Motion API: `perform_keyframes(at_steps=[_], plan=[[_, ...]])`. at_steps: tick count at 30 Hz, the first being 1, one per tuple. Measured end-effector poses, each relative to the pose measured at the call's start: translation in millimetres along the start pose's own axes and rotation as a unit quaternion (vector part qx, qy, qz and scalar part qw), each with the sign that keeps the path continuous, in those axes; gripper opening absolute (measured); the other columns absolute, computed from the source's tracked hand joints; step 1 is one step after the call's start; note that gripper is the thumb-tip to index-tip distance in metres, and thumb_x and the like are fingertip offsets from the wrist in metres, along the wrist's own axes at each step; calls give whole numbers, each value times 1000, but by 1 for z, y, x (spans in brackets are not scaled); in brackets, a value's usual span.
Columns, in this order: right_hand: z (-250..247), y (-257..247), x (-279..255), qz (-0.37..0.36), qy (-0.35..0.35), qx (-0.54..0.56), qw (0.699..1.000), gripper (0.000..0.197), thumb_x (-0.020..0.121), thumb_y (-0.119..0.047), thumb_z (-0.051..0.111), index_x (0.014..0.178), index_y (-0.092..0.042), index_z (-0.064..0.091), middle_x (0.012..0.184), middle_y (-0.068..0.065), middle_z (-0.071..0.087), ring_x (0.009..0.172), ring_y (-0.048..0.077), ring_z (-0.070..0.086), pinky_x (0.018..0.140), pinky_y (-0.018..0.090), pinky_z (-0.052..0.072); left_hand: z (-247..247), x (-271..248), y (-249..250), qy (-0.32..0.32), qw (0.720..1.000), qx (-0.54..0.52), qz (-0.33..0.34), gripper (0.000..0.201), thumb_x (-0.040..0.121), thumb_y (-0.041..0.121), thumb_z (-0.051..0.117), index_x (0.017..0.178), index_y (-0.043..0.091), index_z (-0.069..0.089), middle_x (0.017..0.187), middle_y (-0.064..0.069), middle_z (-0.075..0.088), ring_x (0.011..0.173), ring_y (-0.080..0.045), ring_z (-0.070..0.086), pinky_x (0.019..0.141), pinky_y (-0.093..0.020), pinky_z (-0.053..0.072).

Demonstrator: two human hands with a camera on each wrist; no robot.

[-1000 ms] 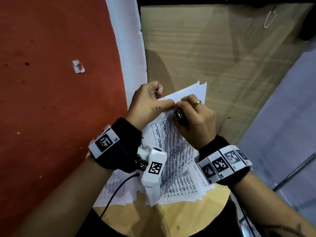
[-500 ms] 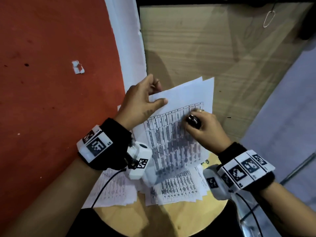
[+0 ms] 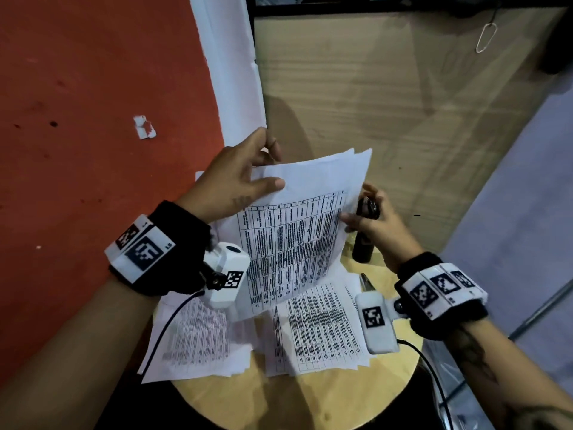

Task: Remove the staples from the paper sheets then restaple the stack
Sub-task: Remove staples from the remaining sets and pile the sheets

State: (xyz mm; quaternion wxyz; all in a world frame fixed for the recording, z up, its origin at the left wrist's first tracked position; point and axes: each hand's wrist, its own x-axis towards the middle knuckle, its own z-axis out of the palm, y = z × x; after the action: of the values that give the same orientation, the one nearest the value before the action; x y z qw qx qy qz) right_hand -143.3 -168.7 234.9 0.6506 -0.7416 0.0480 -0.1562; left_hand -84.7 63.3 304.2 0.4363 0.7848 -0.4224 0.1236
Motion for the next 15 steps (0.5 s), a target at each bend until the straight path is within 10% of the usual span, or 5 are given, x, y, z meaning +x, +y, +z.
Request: perform_keyframes(at_steps=[4,11,15], plan=[[5,-10,-3,56,-40,32,997,20,83,-5,64,71,-14,51,51,-4,59,44,5,53,43,15,34,-6,-2,-2,23,999,-34,-23,35,66,40,72,88,31,47,77,21,62,74,-7,59,67,-24,44],[-3,-4,11,74,50,82,993,21,84,-6,63,72,-18,51,57,-4,61,46,3,57,38,13,27,-37,-36,-57,138,970,-111,-169,48,60,13,87,89,23,49,53,14,62,51,9,53,54,-5,41],[10,4,13,125,47,110,985,19,85,-4,62,71,-15,54,51,-5,61,44,4,57,32,11,23,2,-62,-82,97,931,-250,-248,96,27,51,92,109,22,52,90,14,73,85,0,68,70,-14,53]])
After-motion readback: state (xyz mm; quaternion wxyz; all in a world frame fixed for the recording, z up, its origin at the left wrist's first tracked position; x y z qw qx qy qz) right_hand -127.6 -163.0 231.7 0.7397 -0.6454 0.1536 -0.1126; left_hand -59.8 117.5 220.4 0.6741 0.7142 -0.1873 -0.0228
